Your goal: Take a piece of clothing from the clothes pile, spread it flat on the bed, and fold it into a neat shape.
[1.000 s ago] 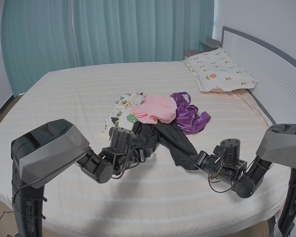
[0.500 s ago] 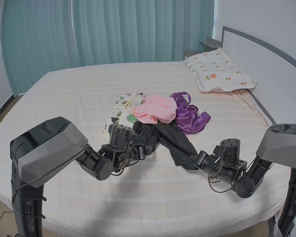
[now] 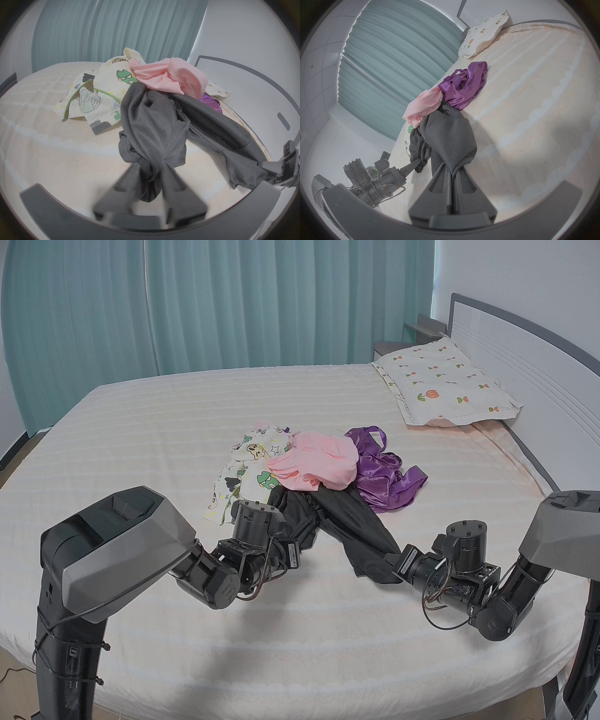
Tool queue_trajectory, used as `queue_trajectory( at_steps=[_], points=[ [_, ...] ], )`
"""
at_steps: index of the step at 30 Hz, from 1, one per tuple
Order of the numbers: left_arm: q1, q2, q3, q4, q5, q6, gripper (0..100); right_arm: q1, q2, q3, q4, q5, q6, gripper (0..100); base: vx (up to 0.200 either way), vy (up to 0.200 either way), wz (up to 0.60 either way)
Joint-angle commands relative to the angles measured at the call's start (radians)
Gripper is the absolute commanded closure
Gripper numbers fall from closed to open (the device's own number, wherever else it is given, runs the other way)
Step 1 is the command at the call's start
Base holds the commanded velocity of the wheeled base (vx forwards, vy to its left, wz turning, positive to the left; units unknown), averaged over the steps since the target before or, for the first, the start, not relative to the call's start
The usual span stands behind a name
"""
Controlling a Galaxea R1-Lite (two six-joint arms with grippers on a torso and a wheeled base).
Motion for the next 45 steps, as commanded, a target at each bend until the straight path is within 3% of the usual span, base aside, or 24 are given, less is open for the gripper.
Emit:
queue_trajectory(
  at_steps=[1, 7, 15, 21, 25, 31, 37, 45],
  points=[
    [0.0, -0.038, 0.043, -0.006, 0.012, -0.011, 100, 0.003, 0.001, 0.002, -0.002, 0.0, 0.015, 100, 0.0, 0.0, 0.0],
    [0.0, -0.218, 0.165, -0.007, 0.021, -0.088, 100, 0.022, -0.024, 0.005, -0.03, 0.001, 0.072, 100, 0.0, 0.0, 0.0],
    [-0.004, -0.477, 0.263, -0.007, 0.022, -0.108, 100, 0.034, -0.231, -0.006, -0.087, 0.009, 0.055, 100, 0.0, 0.0, 0.0],
    [-0.009, -0.69, 0.254, -0.007, 0.041, -0.106, 100, -0.009, -0.512, -0.093, -0.067, 0.104, -0.011, 100, 0.0, 0.0, 0.0],
    [-0.009, -0.768, 0.257, -0.006, 0.045, -0.108, 100, -0.032, -0.602, -0.178, -0.019, 0.129, -0.014, 100, 0.0, 0.0, 0.0],
    [-0.009, -0.831, 0.272, 0.001, 0.047, -0.111, 100, -0.027, -0.621, -0.184, 0.032, 0.127, -0.017, 100, 0.0, 0.0, 0.0],
    [-0.01, -0.83, 0.399, -0.007, 0.052, -0.116, 100, 0.008, -0.578, -0.05, 0.024, 0.147, -0.018, 100, 0.0, 0.0, 0.0],
    [-0.032, -0.822, 0.459, -0.002, 0.052, -0.22, 100, 0.013, -0.544, 0.0, 0.019, 0.153, -0.009, 100, 0.0, 0.0, 0.0]
  ],
)
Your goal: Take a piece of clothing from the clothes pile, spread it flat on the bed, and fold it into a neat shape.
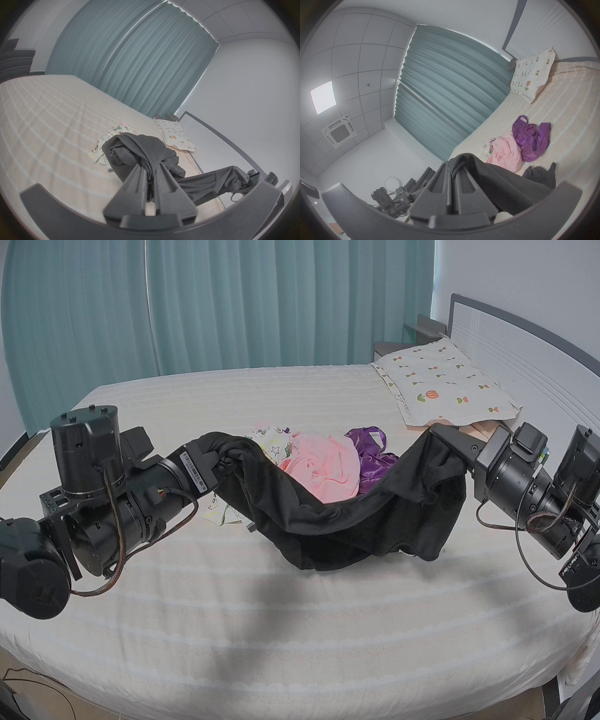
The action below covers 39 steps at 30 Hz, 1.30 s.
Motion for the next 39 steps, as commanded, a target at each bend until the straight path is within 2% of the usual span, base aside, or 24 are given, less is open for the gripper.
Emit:
queue_trajectory(
  at_steps=[1, 5, 10, 15, 27, 39],
  points=[
    [-0.014, -0.003, 0.045, 0.001, 0.001, -0.024, 100, 0.009, 0.022, 0.031, -0.003, 0.001, 0.003, 100, 0.0, 0.0, 0.0],
    [-0.024, -0.006, 0.072, -0.002, 0.001, -0.029, 100, 0.018, 0.021, 0.054, -0.003, -0.002, 0.003, 100, -0.1, 0.0, 0.0],
    [-0.041, -0.014, 0.082, 0.004, 0.002, -0.104, 100, 0.02, 0.007, 0.101, -0.003, -0.003, 0.003, 100, -0.2, 0.0, 0.0],
    [-0.054, -0.015, 0.122, -0.001, 0.007, -0.111, 100, 0.02, 0.002, 0.118, -0.004, -0.011, 0.001, 100, -0.2, 0.0, 0.0],
    [-0.054, -0.018, 0.125, 0.002, 0.051, -0.131, 100, 0.037, -0.005, 0.12, -0.006, -0.012, 0.001, 100, 0.0, 0.0, 0.0],
    [-0.044, -0.06, 0.123, 0.005, 0.051, -0.133, 100, 0.051, -0.021, 0.117, -0.006, -0.014, -0.006, 100, 0.0, 0.2, 0.0]
  ],
)
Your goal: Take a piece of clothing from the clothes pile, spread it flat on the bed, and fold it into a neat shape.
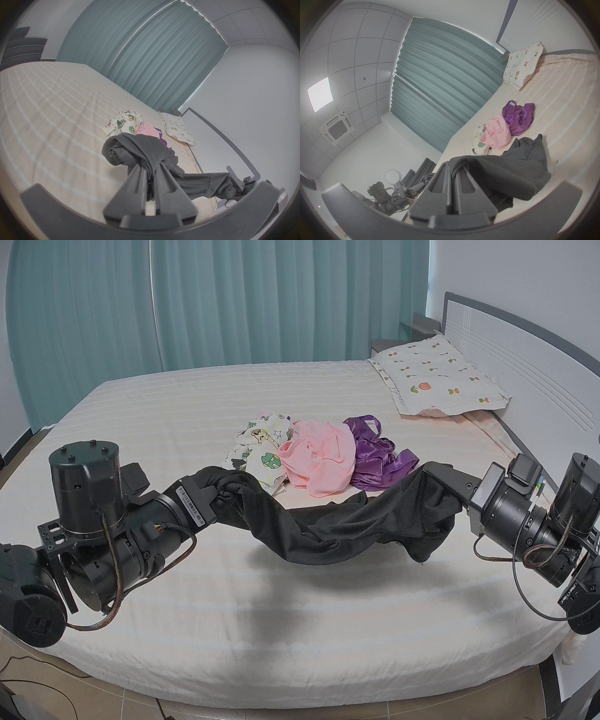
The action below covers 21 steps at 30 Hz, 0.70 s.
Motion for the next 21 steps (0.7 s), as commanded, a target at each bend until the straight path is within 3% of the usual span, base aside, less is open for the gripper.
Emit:
queue_trajectory(
  at_steps=[1, 15, 21],
  points=[
    [0.002, -0.02, 0.0, 0.001, 0.0, -0.001, 100, 0.002, -0.007, -0.006, -0.001, 0.001, -0.001, 100, 0.0, 0.2, 0.0],
    [0.007, -0.062, 0.005, 0.023, 0.02, -0.001, 100, 0.054, 0.001, -0.034, 0.013, -0.002, -0.057, 100, 0.0, 0.2, 0.0],
    [0.007, -0.089, 0.006, 0.046, 0.02, -0.001, 100, 0.105, 0.032, -0.097, 0.039, -0.084, -0.08, 100, 0.0, 0.2, 0.0]
  ],
)
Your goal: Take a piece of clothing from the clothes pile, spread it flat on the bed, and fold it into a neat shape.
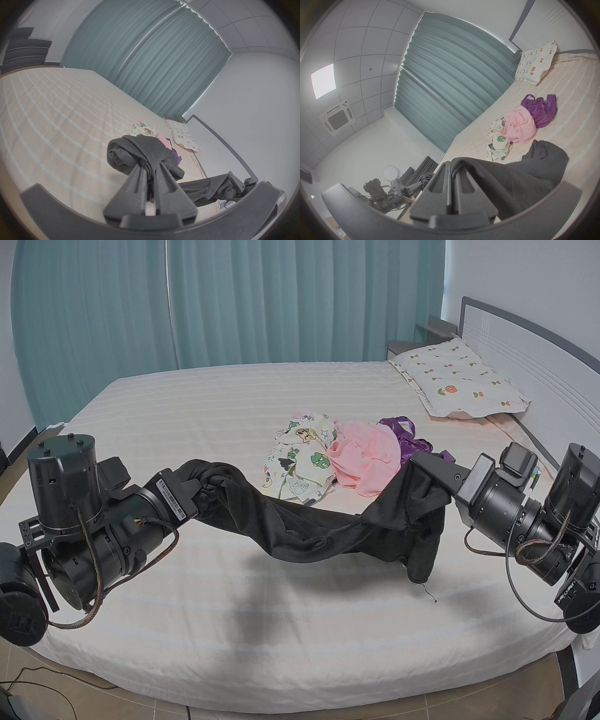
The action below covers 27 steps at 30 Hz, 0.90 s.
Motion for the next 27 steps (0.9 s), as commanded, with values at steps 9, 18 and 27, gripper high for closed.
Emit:
queue_trajectory(
  at_steps=[9, 18, 27],
  points=[
    [0.0, -0.063, 0.008, 0.028, 0.002, -0.001, 100, 0.057, 0.041, -0.065, 0.026, -0.042, -0.014, 100, 0.0, 0.2, 0.0],
    [0.003, -0.086, 0.02, 0.028, 0.003, -0.001, 100, 0.055, 0.03, -0.065, 0.011, -0.048, -0.032, 100, 0.0, 0.2, 0.0],
    [0.004, -0.122, 0.035, 0.04, 0.003, -0.001, 100, 0.051, 0.029, -0.062, 0.011, -0.048, -0.032, 100, 0.0, 0.2, 0.0]
  ],
)
